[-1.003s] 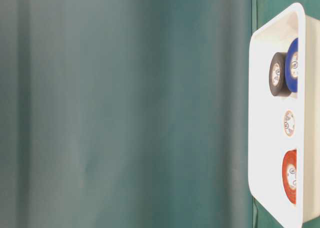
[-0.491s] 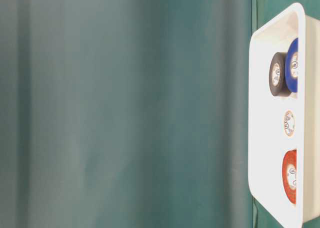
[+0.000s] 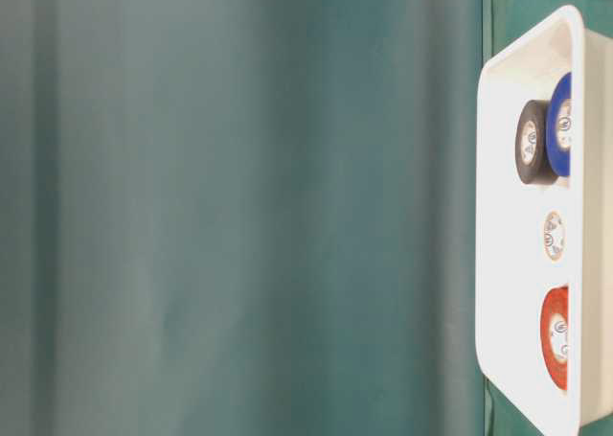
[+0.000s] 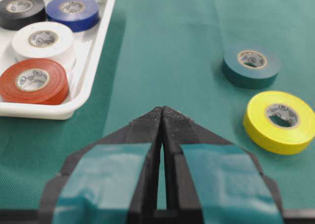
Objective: Put the tape into the white case with the right arm.
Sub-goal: 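Move the right gripper over the teal tape roll and lower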
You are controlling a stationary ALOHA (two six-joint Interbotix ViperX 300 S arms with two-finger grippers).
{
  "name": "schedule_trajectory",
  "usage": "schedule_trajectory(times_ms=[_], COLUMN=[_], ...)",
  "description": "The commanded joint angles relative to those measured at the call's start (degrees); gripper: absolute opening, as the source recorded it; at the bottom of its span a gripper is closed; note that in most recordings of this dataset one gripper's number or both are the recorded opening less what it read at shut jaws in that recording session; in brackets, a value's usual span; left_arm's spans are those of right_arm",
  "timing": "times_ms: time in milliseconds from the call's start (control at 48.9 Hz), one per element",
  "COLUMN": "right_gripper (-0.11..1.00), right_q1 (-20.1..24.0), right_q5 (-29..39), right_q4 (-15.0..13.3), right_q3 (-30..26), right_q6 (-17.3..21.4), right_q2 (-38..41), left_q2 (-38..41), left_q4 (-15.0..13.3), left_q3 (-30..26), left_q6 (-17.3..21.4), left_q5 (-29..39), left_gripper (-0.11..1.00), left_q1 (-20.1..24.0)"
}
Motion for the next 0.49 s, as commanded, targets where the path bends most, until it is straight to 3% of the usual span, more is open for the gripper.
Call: schedule_trajectory(times_ms=[0,471], right_gripper=[0.5,0.5], right_q1=[1.14,4.22], right_q5=[-0.44,0.0], right_q4=[-0.53,-0.7], right_q3=[-4.66,-22.68], right_q6=[0.09,0.09], right_q2=[2.81,18.11], left_q2=[0.44,0.44], left_q4=[-0.09,-0.09], left_q3=[-0.7,-0.62], left_q6=[0.0,-0.09], left_q5=[-0.44,-0.53], left_gripper=[0.01,0.01], left_q1=[0.18,0.18])
